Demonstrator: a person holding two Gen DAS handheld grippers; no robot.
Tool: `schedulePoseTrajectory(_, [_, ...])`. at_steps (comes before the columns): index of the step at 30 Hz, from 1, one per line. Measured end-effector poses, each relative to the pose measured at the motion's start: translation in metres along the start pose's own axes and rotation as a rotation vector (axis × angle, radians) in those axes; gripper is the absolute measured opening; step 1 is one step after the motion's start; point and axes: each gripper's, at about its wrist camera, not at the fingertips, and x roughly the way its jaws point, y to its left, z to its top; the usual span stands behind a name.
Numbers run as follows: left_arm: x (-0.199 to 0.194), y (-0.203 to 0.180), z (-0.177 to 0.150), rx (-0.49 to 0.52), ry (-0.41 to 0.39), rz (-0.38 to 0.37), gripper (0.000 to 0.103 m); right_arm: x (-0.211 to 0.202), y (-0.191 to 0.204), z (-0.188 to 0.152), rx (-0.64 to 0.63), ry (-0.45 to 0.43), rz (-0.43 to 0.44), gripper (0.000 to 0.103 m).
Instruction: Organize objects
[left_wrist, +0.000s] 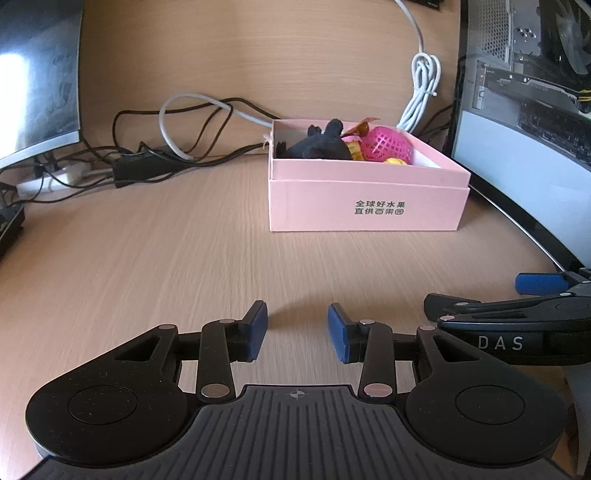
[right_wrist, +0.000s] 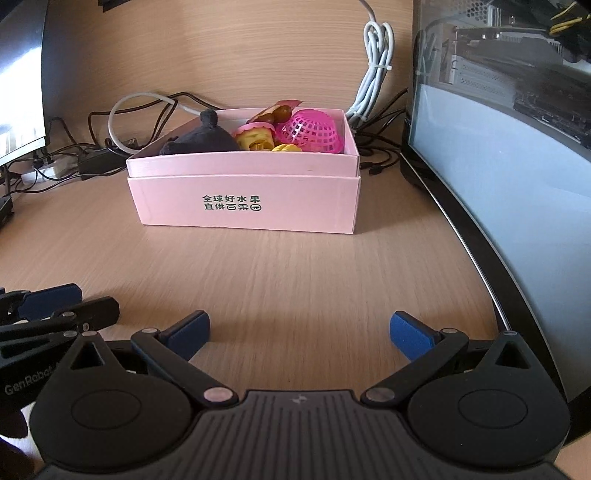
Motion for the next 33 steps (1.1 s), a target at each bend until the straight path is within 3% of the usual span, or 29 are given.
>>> schedulePoseTrajectory(33, [0.0028, 0.0005, 0.0024, 0.006, 0.001, 0.005, 0.042, -0.0007, -0.0010, 0.0003, -0.002, 0.000, 0.001, 0.103])
